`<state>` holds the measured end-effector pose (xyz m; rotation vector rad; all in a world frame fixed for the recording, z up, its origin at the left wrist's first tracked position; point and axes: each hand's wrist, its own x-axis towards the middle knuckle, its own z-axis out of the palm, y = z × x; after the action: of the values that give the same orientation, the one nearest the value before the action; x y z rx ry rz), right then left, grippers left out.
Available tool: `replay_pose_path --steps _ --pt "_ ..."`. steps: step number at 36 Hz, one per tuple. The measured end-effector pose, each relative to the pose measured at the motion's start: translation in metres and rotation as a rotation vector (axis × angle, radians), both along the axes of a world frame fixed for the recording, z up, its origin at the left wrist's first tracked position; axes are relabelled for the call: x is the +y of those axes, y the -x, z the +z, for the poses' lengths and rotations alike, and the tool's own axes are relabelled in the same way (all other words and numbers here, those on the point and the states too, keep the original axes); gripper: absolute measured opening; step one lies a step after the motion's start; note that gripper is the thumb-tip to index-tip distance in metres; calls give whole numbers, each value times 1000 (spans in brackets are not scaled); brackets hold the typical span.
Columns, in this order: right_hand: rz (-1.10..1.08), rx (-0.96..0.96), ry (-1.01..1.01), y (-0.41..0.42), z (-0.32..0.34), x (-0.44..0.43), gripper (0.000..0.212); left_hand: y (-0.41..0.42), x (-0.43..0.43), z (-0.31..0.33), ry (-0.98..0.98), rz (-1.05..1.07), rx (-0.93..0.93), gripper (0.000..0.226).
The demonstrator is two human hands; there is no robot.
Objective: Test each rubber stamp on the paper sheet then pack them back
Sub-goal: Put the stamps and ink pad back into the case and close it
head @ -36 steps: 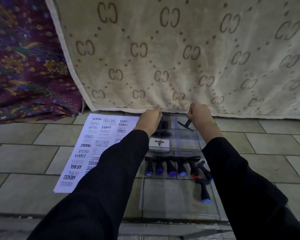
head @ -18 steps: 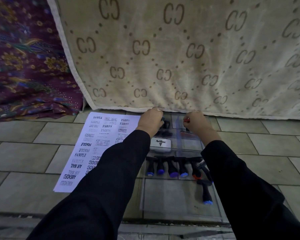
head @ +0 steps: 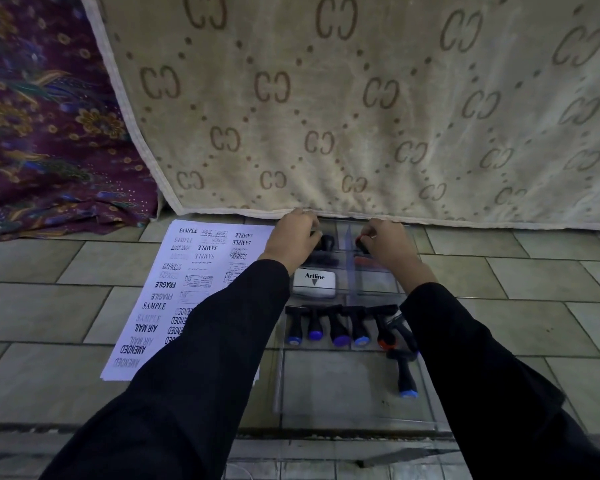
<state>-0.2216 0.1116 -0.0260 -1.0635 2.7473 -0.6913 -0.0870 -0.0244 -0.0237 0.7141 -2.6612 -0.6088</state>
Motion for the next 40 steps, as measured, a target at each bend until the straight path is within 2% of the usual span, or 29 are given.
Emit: replay_pose_path --steps 2,5,8,10,13,17,21,25,32,40 --pt "8 10 35 -5 2 6 25 -6 4 2 -9 -5 73 24" --pt "13 63 167 -18 9 19 26 -23 15 5 -34 -28 200 23" --pt "-4 134 293 -38 15 40 17 -49 30 3 -88 -34 289 15" --pt "-4 145 309 -52 17 57 8 -71 41 -3 -105 -46 277 11" --pt "28 69 180 -76 16 82 11 -99 54 -17 -105 -69 171 9" --pt "36 48 -53 -106 9 108 21 -127 68 -32 -73 -114 45 23" --pt "22 37 -169 -125 4 122 30 -137 73 -37 0 -144 -42 39" --pt "14 24 -256 -134 2 133 31 -139 75 -39 41 -148 -89 40" --pt "-22 -83 -296 -137 -4 141 32 -141 75 -41 42 -149 -94 39" --pt "-33 -113 -311 -136 -6 143 33 -141 75 -41 33 -121 -110 41"
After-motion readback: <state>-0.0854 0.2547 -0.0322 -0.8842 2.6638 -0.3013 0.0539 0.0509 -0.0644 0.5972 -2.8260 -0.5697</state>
